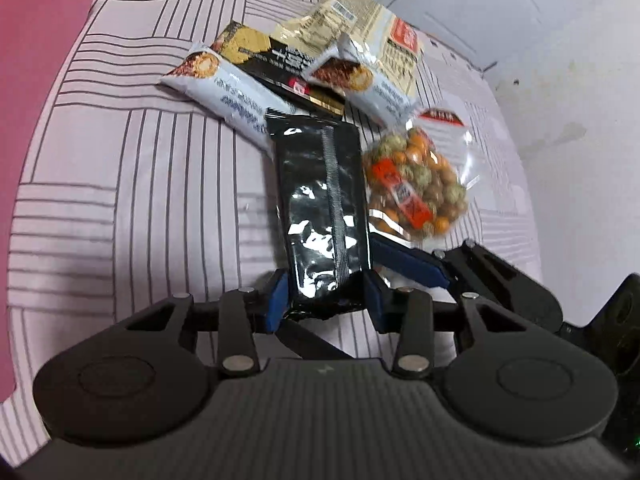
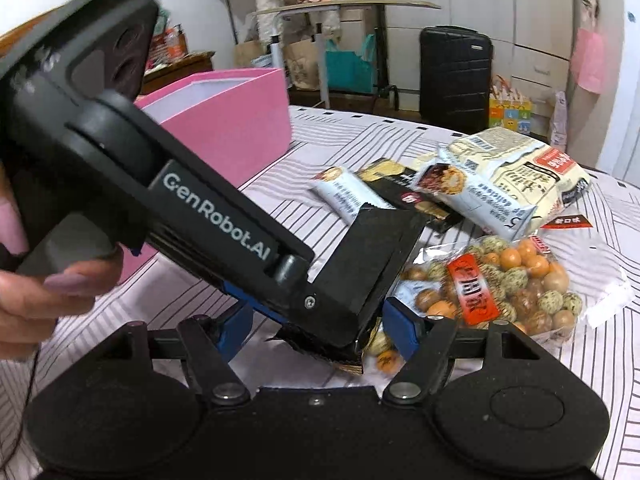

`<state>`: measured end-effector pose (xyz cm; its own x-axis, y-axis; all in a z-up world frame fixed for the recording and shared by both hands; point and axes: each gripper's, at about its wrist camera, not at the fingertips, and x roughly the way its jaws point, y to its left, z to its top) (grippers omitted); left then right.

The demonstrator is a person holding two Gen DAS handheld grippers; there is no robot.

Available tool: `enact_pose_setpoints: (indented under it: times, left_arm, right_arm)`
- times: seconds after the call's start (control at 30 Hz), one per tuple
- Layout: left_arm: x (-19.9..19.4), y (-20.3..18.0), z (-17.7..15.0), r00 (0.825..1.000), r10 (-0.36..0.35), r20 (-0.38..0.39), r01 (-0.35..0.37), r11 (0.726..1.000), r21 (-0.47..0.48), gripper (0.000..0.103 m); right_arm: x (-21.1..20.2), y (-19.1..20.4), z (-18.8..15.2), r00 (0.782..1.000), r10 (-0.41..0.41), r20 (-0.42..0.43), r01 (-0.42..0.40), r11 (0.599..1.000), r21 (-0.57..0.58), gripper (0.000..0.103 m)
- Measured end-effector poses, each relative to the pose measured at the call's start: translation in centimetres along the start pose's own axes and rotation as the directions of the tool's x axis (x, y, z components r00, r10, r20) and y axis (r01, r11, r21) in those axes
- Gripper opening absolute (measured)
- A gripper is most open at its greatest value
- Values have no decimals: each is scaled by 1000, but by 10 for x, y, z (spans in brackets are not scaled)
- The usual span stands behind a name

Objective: Organize snacks
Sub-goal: 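Move the left gripper to the pile and grasp the black foil pack, then carry the black foil pack into the pink box and open the left gripper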

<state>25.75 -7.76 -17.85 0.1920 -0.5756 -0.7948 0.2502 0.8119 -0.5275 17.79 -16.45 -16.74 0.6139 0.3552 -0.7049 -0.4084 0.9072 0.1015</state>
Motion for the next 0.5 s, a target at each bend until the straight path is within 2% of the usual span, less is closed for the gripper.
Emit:
enact_pose_setpoints:
  times: [0.23,0.4,0.5]
  left_arm:
    - [-8,0,-11,996,-12,-84,14,1000,15,42]
    - [-12,4,-13,998,58,-22,-58,998,7,43]
    - [-17,6,-11,991,118,61,-118,993,9,44]
  right_arm:
    - [8,22,-10,998,-60,-26,57,993,-100,79]
    - [11,32,-13,994,-105,-12,103,988,-114,72]
    - [8,30,-14,994,-105,-1,105,991,-82,69]
